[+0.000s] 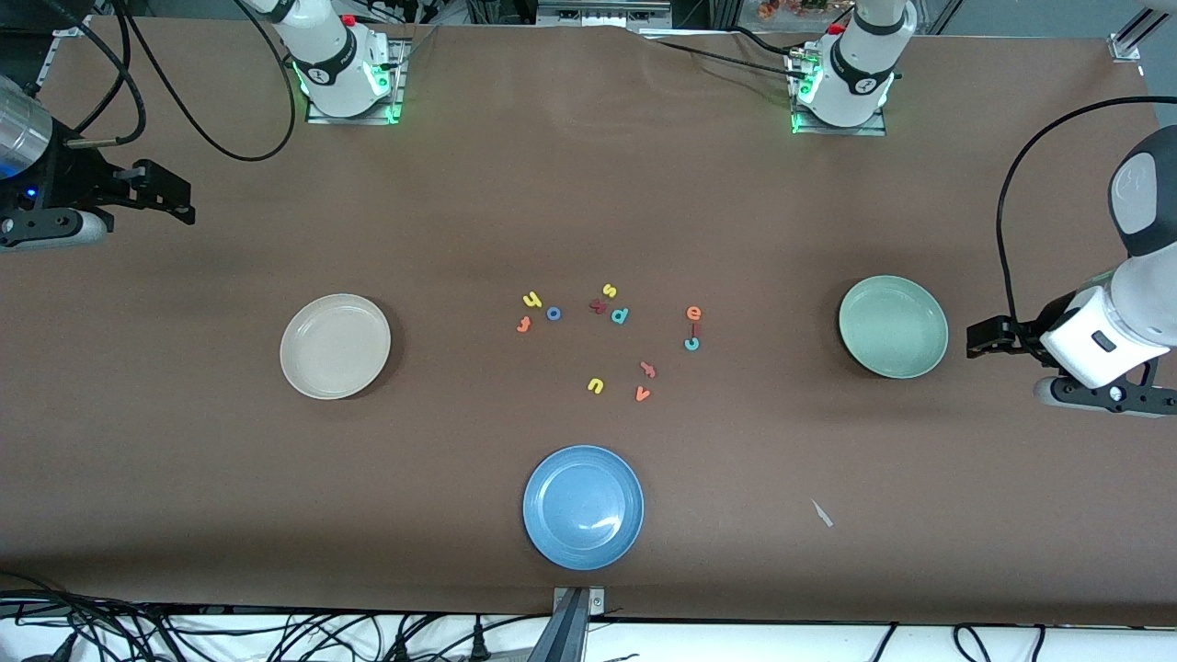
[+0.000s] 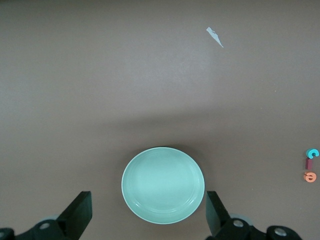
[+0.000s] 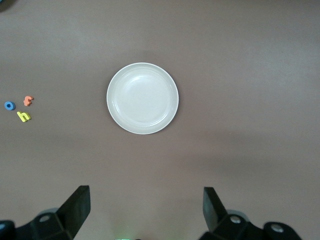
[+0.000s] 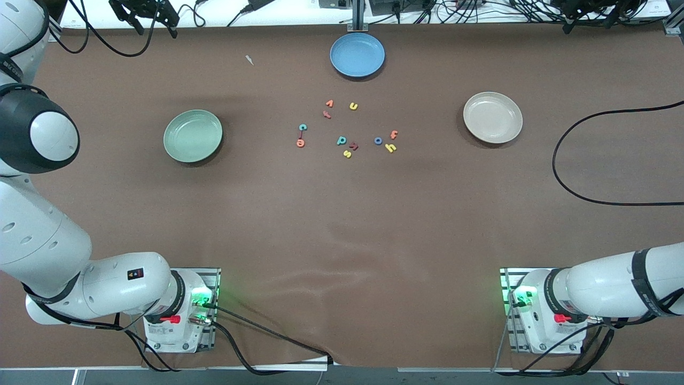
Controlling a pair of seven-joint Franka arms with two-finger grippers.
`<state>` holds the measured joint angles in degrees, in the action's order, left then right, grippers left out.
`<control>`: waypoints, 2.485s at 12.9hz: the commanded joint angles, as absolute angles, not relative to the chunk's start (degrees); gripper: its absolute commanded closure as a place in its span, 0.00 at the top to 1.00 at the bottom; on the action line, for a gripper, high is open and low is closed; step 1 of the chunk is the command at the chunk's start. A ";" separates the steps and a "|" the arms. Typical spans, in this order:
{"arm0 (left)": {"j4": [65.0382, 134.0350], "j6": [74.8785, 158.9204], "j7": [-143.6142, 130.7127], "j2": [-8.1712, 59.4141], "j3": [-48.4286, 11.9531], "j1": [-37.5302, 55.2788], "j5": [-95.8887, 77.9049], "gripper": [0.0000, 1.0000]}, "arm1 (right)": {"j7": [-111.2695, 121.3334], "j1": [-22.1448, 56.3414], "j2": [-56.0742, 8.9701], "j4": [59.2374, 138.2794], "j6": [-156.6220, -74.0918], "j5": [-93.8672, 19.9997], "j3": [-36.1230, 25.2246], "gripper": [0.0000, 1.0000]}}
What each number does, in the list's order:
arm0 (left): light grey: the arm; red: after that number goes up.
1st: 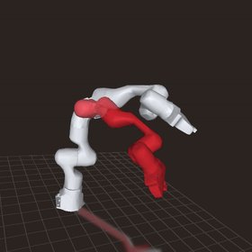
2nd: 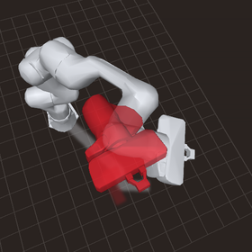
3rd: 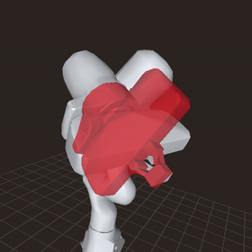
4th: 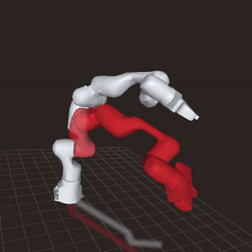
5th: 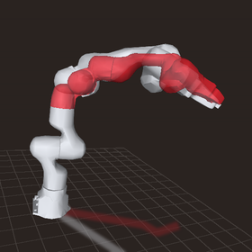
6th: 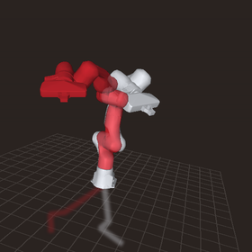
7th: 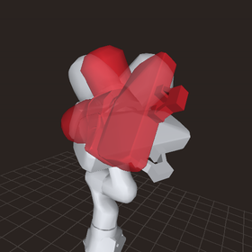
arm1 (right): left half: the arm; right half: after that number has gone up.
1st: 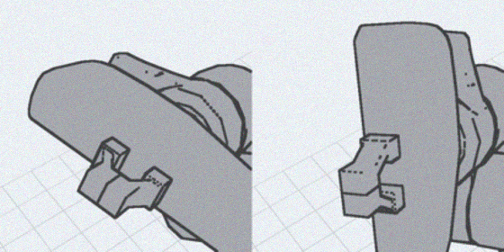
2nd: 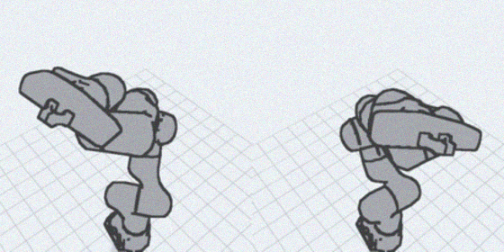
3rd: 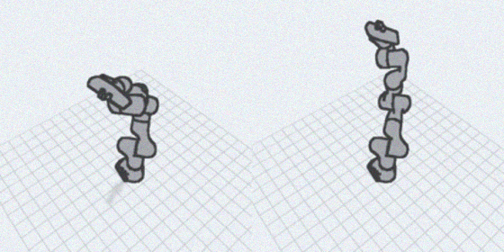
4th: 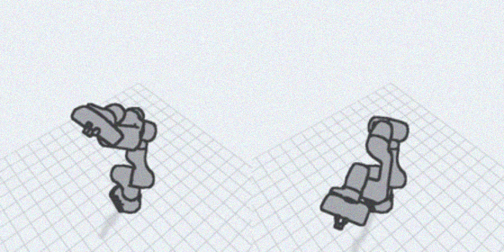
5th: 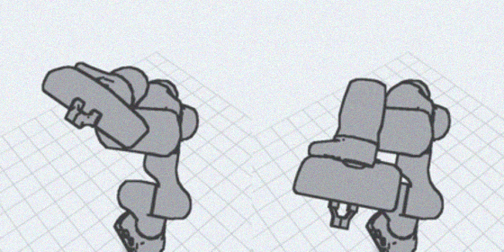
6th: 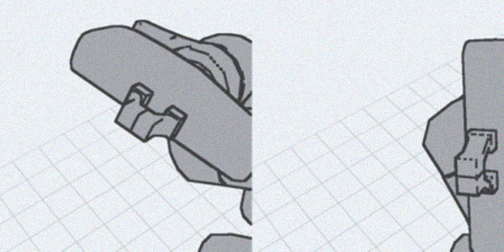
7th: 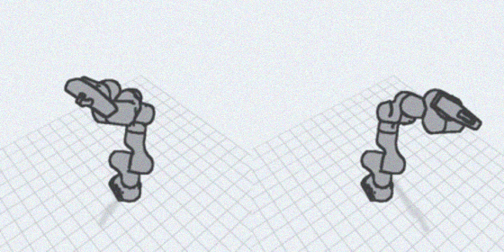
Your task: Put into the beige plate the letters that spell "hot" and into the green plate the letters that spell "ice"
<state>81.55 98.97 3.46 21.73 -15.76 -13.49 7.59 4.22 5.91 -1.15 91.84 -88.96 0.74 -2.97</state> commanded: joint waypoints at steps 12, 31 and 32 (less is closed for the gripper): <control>82.71 98.00 -0.53 20.39 -17.40 -13.10 5.45 1.00 | 5.71 5.80 -2.20 90.35 -88.86 1.06 -2.81 1.00; 82.35 98.09 -0.44 20.74 -17.58 -13.01 5.54 1.00 | 5.80 5.71 -2.20 91.05 -89.21 1.05 -2.90 1.00; 82.44 98.00 -0.44 20.74 -17.67 -13.01 5.54 1.00 | 5.80 5.71 -2.20 91.05 -89.21 1.05 -2.90 1.00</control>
<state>82.31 98.34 -0.49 21.37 -17.54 -12.86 7.58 4.87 5.97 -1.88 91.82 -89.29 0.74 -2.95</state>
